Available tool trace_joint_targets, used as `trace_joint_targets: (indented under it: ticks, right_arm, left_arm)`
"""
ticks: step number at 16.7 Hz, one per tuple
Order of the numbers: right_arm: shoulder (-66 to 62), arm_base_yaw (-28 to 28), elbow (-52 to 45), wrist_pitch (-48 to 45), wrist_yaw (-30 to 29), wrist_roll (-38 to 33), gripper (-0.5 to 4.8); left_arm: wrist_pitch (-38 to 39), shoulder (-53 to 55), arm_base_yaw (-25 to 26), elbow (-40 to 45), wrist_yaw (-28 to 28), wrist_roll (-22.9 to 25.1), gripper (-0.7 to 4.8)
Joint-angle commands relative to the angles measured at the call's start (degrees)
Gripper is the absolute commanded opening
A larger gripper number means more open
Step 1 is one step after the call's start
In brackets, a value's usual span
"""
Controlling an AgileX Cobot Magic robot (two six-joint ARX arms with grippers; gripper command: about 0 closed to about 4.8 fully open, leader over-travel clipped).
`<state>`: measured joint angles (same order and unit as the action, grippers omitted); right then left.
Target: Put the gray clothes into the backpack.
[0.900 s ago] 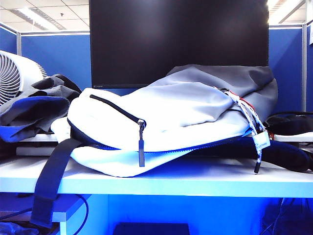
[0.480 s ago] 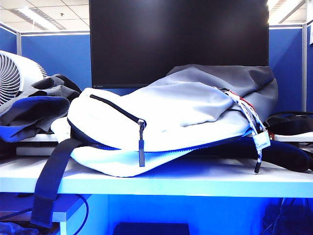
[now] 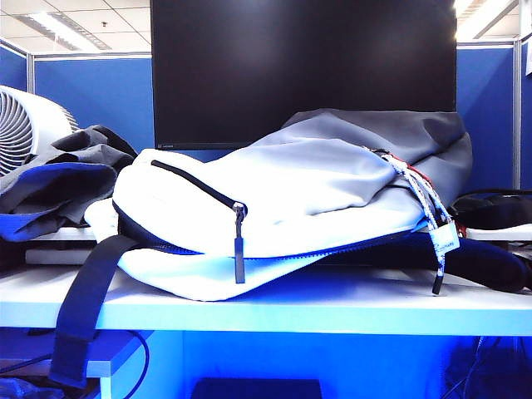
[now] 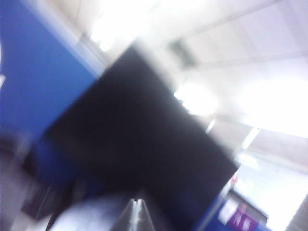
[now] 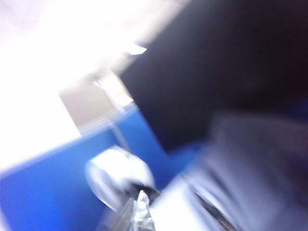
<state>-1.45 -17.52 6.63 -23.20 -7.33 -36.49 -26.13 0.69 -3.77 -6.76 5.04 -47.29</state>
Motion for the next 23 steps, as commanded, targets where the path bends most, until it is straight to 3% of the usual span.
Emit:
trace_joint_targets:
  ticks: [1,3,4,5,6,8,10,12,14,16,18,19,23]
  right_arm:
    - [-6.03,-3.89,8.52,-1.07,3.32,2.49,-0.06]
    - [-15.47,-5.84,17.14,-1.05,5.6,5.27,-0.05]
    - [-21.22,-6.43,21.53,-0.83,4.55,5.7,-0.05]
    - [-29.88,-7.17,27.5,-0.02,-0.07,9.33,-0.05]
    - [-37.66,-7.93,32.83,1.64,-4.28,12.44,-0.02]
    - [-51.69,-10.84,41.33,4.72,-7.28,16.48,0.32]
    - [-67.56,-15.15,49.22,7.91,-7.21,22.99,0.71]
    - [-79.32,-17.92,53.79,9.79,-6.82,23.43,2.94]
    - [-88.87,-20.85,55.67,11.65,-6.29,24.57,4.79]
    - [-91.47,-24.87,55.67,13.57,-3.5,30.64,4.79]
    - [-91.49,-28.76,55.67,14.4,8.87,41.83,4.79]
    - [-92.35,-29.73,55.69,13.57,11.3,46.12,4.79]
    - [-97.68,-29.97,55.76,13.05,14.71,47.45,4.79]
  left_arm:
    - [0.5,5.44,0.02,-8.41,1.84,9.6,-0.05]
    - [4.26,12.28,0.07,-15.52,3.28,28.94,-0.05]
    - [7.54,15.65,0.13,-18.73,0.09,37.94,-0.05]
    - [10.19,20.48,0.15,-22.01,-4.81,46.21,-0.05]
    - [10.99,24.94,0.15,-24.02,-6.69,50.07,-0.05]
    - [11.54,32.02,0.13,-25.73,-10.64,54.9,-0.05]
    - [12.15,40.13,0.04,-25.77,-10.97,56.92,-0.05]
    - [11.8,47.34,0.17,-25.77,-11.93,56.94,-0.05]
    - [7.67,54.58,0.76,-25.77,-11.87,56.76,-0.04]
    - [2.78,59.1,0.9,-25.77,-11.93,57.18,-0.04]
    - [-0.22,61.16,1.64,-25.81,-11.89,57.09,-0.04]
    - [-1.64,62.49,1.66,-25.79,-12.04,56.89,-0.04]
    - [-6.97,68.85,2.82,-25.79,-12.55,56.15,-0.04]
